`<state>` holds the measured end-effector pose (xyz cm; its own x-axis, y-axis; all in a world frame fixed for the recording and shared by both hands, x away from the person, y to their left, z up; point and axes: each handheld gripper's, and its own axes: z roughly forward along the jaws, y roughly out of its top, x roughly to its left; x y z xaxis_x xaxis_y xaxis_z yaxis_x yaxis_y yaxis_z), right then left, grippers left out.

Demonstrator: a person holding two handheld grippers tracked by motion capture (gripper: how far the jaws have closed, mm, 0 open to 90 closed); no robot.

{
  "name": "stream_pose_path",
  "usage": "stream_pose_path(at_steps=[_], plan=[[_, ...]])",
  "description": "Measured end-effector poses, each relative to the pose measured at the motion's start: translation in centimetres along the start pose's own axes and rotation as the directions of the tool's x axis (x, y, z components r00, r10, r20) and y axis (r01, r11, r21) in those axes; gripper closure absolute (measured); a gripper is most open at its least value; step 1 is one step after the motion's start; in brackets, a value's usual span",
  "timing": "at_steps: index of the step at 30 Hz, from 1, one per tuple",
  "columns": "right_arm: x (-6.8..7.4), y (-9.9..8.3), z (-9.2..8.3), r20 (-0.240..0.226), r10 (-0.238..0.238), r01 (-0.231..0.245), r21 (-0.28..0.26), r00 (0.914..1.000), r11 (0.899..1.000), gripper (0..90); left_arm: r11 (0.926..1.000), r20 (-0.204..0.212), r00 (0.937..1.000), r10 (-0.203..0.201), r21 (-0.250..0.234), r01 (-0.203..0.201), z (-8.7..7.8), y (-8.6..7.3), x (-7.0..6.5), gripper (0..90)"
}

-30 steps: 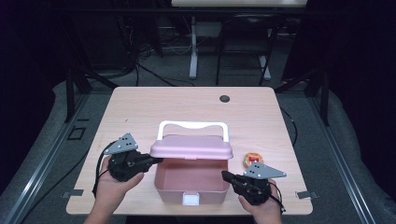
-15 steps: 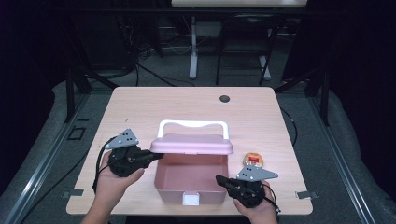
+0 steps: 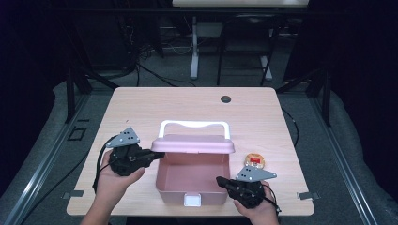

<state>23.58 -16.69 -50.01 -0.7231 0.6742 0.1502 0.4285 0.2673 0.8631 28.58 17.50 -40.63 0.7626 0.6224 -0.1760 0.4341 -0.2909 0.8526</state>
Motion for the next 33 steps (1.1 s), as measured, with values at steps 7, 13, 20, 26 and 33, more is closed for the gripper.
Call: stream_pose_path(at_steps=[7,13,20,26,33], plan=[[-0.1,0.0,0.0,-0.003,0.001,-0.001,-0.001,1.0,1.0,90.0,1.0,-0.012,0.9999,0.006,0.0,-0.006,0.1,0.6,0.2,89.8],[-0.1,0.0,0.0,0.0,-0.007,0.007,0.002,1.0,1.0,90.0,1.0,-0.013,0.9999,0.009,0.003,-0.009,0.0,1.3,0.4,89.8],[-0.4,0.1,0.0,-0.002,0.004,-0.004,0.003,1.0,1.0,90.0,1.0,-0.023,0.9997,0.003,-0.006,-0.004,0.1,1.9,0.6,89.8],[-0.4,0.1,0.0,-0.006,0.006,-0.006,0.005,1.0,1.0,90.0,1.0,-0.021,0.9998,0.001,-0.005,-0.001,0.2,2.4,1.0,89.8],[-0.4,0.1,0.0,-0.009,0.008,-0.008,0.006,0.9999,1.0,90.0,0.9997,-0.028,0.9995,-0.014,-0.021,0.013,0.4,2.8,1.4,89.8]])
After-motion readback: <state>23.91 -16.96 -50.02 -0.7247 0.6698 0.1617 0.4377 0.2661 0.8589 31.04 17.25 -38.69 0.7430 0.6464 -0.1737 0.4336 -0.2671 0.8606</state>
